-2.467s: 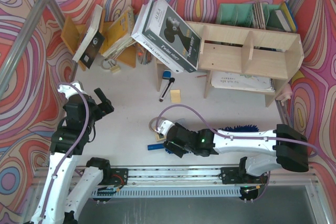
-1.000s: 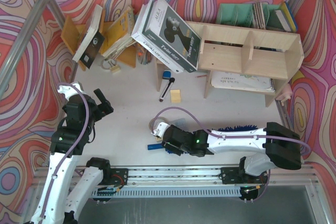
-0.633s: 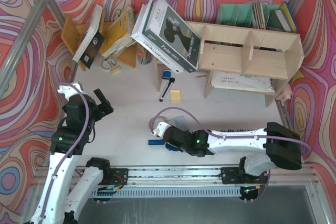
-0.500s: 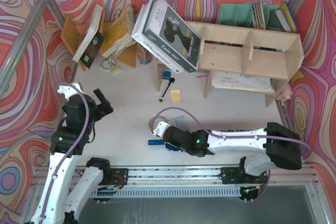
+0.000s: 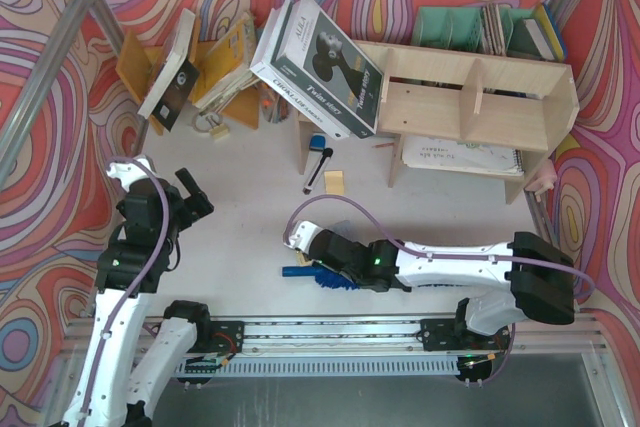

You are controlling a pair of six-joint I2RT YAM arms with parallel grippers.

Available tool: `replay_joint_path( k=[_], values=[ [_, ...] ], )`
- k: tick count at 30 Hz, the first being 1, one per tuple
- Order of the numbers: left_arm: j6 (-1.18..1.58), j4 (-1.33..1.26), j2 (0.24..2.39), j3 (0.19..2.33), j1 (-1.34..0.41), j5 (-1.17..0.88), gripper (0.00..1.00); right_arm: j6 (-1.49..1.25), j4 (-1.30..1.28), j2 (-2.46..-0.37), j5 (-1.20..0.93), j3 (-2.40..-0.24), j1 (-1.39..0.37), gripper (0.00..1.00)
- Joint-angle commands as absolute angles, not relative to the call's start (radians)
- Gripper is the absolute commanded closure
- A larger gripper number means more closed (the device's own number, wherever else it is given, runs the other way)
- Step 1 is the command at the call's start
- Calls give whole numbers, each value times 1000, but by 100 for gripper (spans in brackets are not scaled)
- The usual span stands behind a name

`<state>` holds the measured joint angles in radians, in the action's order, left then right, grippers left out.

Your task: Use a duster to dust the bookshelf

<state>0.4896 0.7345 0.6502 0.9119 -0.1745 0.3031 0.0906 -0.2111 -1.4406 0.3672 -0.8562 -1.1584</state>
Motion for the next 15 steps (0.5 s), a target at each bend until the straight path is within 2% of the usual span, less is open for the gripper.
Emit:
replay_joint_path(
  k=[1,8,15],
  values=[
    [497,729,653,896,-163,292,2,139,-172,-1401,405,-909,-1143,71],
    [498,732,649,897,-160,299,1,181,-152,-1402,400,-927,-1114,78],
    [500,735,643,896,-158,308,2,192,-157,-1425,395,-968,-1109,80]
  ],
)
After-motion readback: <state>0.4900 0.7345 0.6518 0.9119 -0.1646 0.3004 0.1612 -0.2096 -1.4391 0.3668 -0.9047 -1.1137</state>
